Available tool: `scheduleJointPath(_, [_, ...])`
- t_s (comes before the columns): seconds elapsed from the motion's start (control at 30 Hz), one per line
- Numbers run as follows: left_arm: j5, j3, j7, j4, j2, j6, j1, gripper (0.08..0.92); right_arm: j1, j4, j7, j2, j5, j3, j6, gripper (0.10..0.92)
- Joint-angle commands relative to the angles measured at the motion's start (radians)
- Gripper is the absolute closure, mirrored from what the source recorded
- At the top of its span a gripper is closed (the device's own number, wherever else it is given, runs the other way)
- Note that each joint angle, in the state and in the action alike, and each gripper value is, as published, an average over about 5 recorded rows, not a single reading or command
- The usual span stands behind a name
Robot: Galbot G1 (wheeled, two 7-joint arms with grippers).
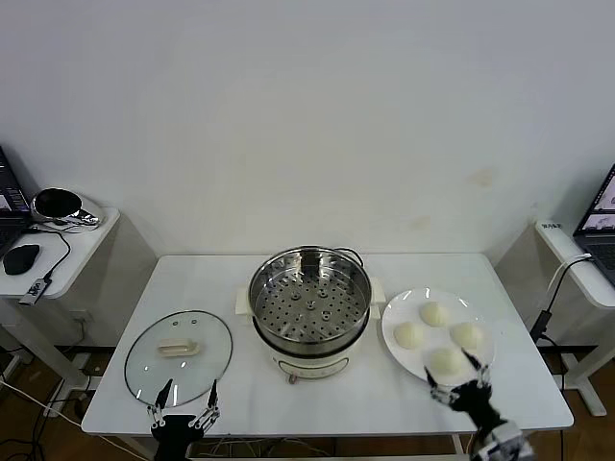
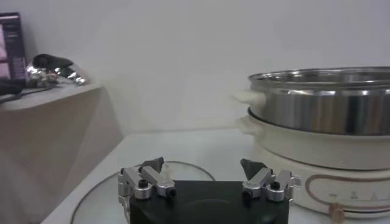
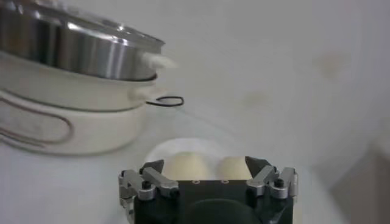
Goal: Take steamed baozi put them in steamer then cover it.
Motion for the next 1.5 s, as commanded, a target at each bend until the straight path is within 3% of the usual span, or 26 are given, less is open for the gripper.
scheduleJointPath(0.03, [0.026, -0.003, 0.003, -0.006, 0.006, 0.003, -0.002, 0.177, 0.345, -0.135, -0.254, -0.330, -0.240, -0.117, -0.064, 0.203])
scheduleJointPath(0.3, [0.041, -0.014, 0.000, -0.021, 0.004, 0.009, -0.004, 0.177, 0.861, -0.353, -0.529, -0.394, -0.286, -0.571, -0.050, 0.203])
scheduleJointPath(0.63, [0.056, -0.037, -0.014, -0.030, 0.014, 0.016, -0.007, 0.177, 1.327, -0.651, -0.780, -0.280, -0.172, -1.123, -0.005, 0.203])
scheduleJointPath(1.0, [0.055, -0.060, -0.021, -0.026, 0.021, 0.031, -0.030, 0.177, 1.411, -0.883, -0.800, -0.094, -0.188, -1.290, -0.014, 0.203])
scheduleJointPath(1.5, [0.058, -0.081, -0.019, -0.028, 0.025, 0.029, -0.025, 0.177, 1.382, -0.979, -0.755, -0.019, -0.199, -1.267, -0.070, 0.203])
